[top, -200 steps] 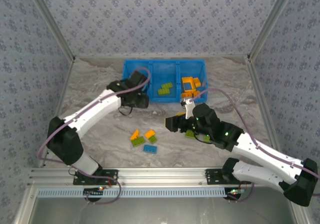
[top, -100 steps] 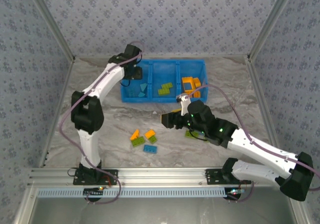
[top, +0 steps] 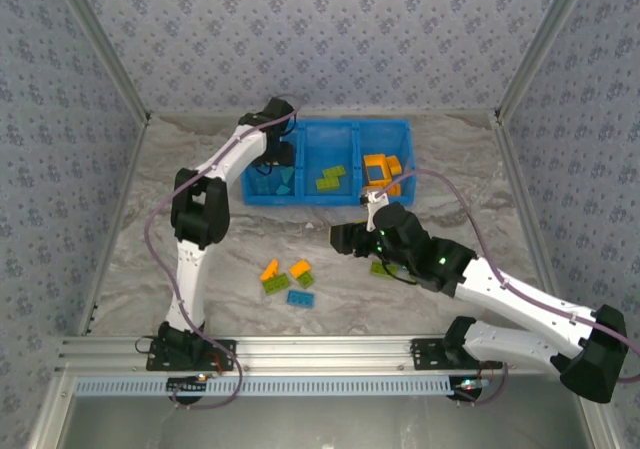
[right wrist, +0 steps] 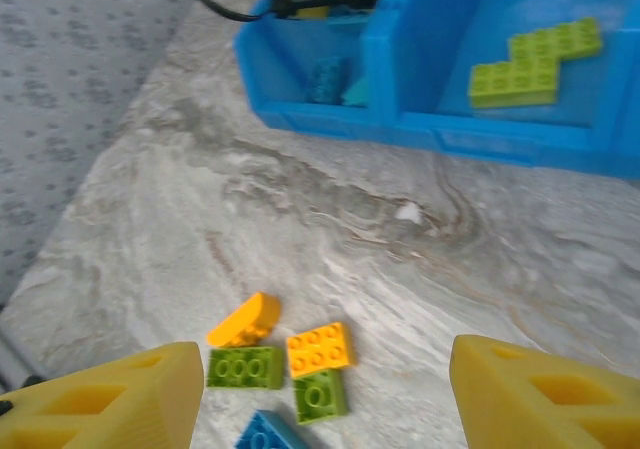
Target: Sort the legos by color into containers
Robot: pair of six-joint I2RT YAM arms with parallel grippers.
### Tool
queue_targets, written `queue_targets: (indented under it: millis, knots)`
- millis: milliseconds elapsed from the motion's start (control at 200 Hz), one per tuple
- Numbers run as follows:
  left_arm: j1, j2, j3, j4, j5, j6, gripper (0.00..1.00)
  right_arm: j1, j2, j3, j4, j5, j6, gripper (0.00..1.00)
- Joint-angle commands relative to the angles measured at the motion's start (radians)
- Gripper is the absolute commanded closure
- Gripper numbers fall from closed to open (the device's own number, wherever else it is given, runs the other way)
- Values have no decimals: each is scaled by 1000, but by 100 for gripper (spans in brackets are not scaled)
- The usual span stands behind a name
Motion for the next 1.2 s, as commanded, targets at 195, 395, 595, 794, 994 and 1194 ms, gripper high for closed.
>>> queue_targets:
  millis: [195, 395, 595, 794, 994, 1194]
  knots:
    - [8, -44, -6, -27, 31, -10, 31, -3, 62, 66, -365, 185, 236, 31]
    - [8, -62, 6, -35, 44, 3, 27, -2, 90, 51, -493, 207, 386, 30]
    - [9, -89, -6, -30, 48, -4, 26, -19, 94, 57, -612, 241, 471, 30]
    - [-24, -285, -92, 33, 29, -30, 27, -117, 71, -17, -713, 206, 546, 33]
    - [-134, -679, -460, 269, 94, -65, 27, -256, 59, -141, -639, 92, 488, 38]
    - [-287, -1000, -803, 492, 203, -92, 27, -321, 105, -199, -531, 22, 396, 41]
